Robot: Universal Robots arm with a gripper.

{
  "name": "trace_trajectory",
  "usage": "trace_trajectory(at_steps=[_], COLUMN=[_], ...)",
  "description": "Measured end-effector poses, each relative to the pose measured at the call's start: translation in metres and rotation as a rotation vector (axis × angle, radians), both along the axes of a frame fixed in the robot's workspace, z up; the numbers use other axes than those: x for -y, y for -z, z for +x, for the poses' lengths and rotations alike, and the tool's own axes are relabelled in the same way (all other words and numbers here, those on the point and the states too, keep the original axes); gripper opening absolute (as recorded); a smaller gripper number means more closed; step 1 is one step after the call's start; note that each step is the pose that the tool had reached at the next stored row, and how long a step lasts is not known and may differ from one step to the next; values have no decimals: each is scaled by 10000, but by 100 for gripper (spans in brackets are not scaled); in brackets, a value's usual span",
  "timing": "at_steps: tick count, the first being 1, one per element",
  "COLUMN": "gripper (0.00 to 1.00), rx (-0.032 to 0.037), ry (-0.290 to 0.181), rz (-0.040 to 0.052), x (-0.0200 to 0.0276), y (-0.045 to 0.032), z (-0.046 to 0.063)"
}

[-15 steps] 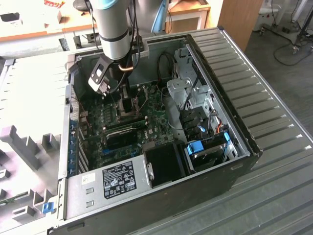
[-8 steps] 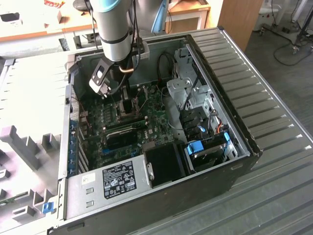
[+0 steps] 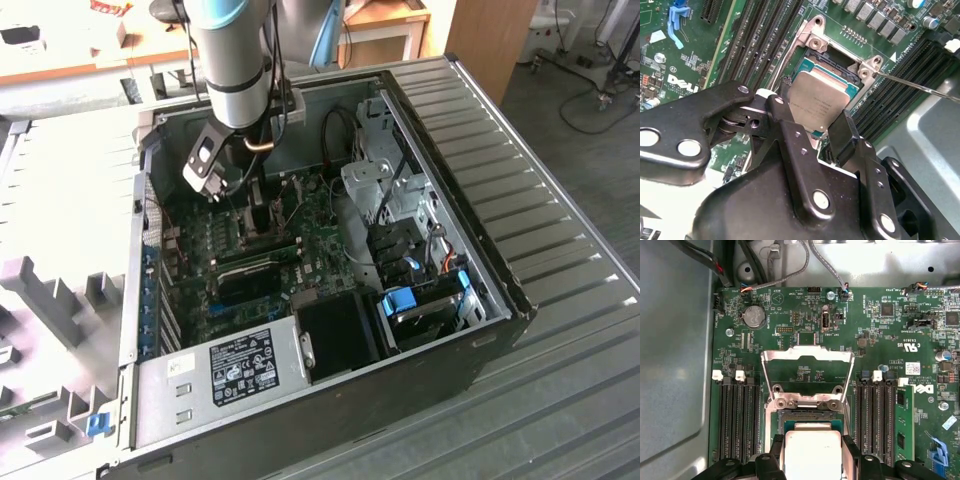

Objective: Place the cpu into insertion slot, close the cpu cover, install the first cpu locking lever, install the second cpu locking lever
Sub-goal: 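Place the cpu into insertion slot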

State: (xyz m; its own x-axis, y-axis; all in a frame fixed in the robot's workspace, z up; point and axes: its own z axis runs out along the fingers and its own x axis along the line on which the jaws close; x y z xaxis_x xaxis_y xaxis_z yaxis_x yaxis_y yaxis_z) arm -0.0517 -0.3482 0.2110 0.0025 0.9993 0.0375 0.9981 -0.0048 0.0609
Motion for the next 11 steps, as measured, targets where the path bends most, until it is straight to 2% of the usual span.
trace_trajectory(at_steps=[11], gripper=[54], rx=[0], ry=[0], rz=[1], x=[0], y=[90], z=[0])
